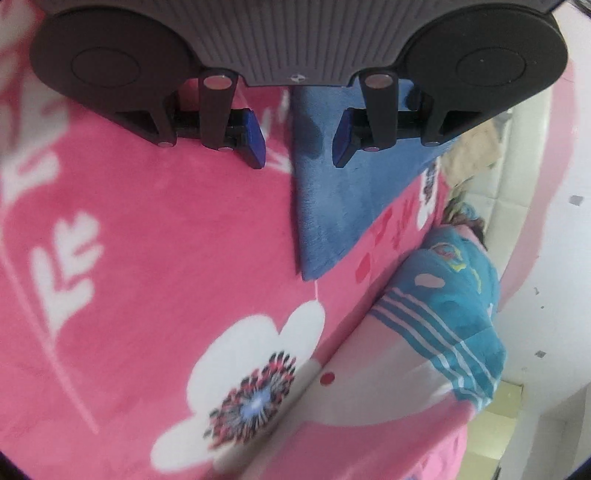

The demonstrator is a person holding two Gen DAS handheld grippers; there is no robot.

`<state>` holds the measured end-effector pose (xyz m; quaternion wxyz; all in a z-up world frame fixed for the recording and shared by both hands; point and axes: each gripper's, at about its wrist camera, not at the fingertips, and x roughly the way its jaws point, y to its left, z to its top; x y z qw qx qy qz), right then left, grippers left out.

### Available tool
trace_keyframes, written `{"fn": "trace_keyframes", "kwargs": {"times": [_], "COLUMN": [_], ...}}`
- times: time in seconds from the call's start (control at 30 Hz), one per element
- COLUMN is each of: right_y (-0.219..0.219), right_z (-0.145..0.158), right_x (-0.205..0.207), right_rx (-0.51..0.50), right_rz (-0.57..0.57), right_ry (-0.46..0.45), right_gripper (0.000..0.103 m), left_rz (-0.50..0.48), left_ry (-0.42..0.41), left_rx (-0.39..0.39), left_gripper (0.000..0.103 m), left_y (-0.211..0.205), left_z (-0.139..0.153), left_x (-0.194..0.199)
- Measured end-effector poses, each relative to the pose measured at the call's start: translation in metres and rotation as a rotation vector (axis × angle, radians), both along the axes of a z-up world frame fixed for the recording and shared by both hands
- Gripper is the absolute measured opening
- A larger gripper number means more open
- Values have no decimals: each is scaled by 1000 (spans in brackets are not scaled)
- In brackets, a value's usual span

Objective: Fold clothes
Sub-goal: 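Roll the right gripper and grasp the end of the jeans leg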

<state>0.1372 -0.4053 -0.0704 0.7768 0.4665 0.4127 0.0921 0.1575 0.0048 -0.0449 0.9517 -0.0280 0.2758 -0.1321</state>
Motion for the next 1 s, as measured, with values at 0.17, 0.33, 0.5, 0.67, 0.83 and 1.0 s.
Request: {"fn": "trace_keyframes", "kwargs": {"times": [0.17, 0.33, 0.5, 0.67, 0.83, 1.0], "right_y": [5, 8, 13, 26, 43, 61], "right_z": [-1, -2, -7, -16, -20, -9], "right_x": [17, 21, 24, 46, 61, 53], "right_rx": [26, 53, 75, 112, 116, -12], "right_rz": [72, 137, 174, 217, 253, 225], "right_ry": [21, 36, 29, 20, -3, -30], "right_gripper": [42, 42, 42, 42, 43, 31], "left_rz": [0, -2, -2, 0, 0, 0], "left_ry": [0, 2, 2, 2, 3, 2], "left_rx": [-2, -12, -8, -7, -9, -19], "left_gripper": [103, 103, 103, 103, 103, 103], "left_y": [0, 2, 1, 0, 0, 1], "left_z": [0, 0, 1, 0, 0, 0], "left_x": [0, 0, 0, -2, -2, -2]}}
